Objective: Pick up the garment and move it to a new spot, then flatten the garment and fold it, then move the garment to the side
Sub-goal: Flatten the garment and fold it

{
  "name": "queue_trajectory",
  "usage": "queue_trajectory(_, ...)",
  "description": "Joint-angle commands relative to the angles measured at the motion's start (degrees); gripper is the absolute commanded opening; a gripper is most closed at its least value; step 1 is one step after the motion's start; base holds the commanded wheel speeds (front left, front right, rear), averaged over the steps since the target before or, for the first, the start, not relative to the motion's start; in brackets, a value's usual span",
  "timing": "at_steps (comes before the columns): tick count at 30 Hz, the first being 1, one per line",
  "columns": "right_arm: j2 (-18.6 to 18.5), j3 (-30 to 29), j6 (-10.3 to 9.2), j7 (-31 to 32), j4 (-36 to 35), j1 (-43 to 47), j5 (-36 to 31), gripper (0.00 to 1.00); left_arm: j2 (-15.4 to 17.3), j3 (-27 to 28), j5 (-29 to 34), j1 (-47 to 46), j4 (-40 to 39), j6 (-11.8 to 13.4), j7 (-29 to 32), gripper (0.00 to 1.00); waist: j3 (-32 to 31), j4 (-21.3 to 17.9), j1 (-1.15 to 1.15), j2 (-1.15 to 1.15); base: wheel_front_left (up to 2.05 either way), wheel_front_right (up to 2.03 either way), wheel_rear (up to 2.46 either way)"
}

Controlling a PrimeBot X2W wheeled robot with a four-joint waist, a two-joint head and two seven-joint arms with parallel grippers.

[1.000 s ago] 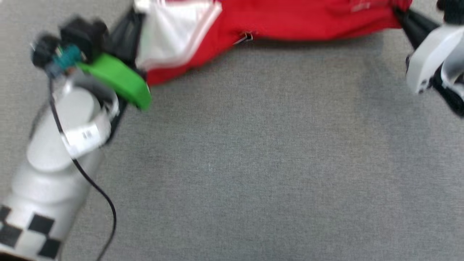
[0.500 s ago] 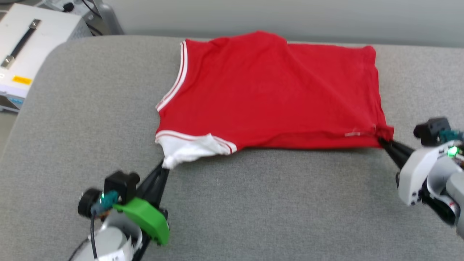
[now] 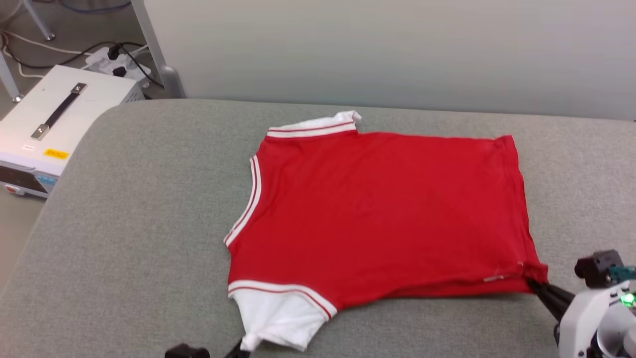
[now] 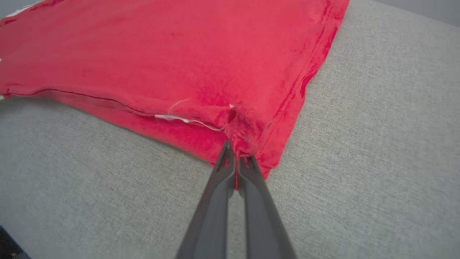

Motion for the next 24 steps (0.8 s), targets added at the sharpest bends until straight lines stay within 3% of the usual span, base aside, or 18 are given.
queue_trajectory(1,-0.3,-0.8,-0.05,0.3,-0.6,2.3,0.6,0.0,0.2,-0.2,-0.5,2.0,-0.6,0.5,0.2,0.0,-1.3,0.1,0.01,0.0,0.0,0.0,0.0)
queue_trajectory(11,-2.3,-7.8,-0.05,2.1,-6.5,15.5,1.0,0.0,2.2,-1.7,-1.8,8.1,-4.3,1.8,2.7,0.0,-2.5,0.7,0.01,0.0,0.0,0.0,0.0)
queue_trajectory(16,-1.5,-12.5,-0.05,3.5,-9.3,19.6,-0.5,0.0,2.4,-1.0,-1.7,7.3,-4.9,2.3,2.1,0.0,-1.9,0.5,0.01,0.0,0.0,0.0,0.0)
queue_trajectory(24,1.4,-21.0,-0.05,6.8,-13.1,20.0,-4.4,0.0,3.3,-0.8,1.0,-2.7,-3.6,-0.7,2.8,0.0,-0.3,0.4,0.01,0.0,0.0,0.0,0.0)
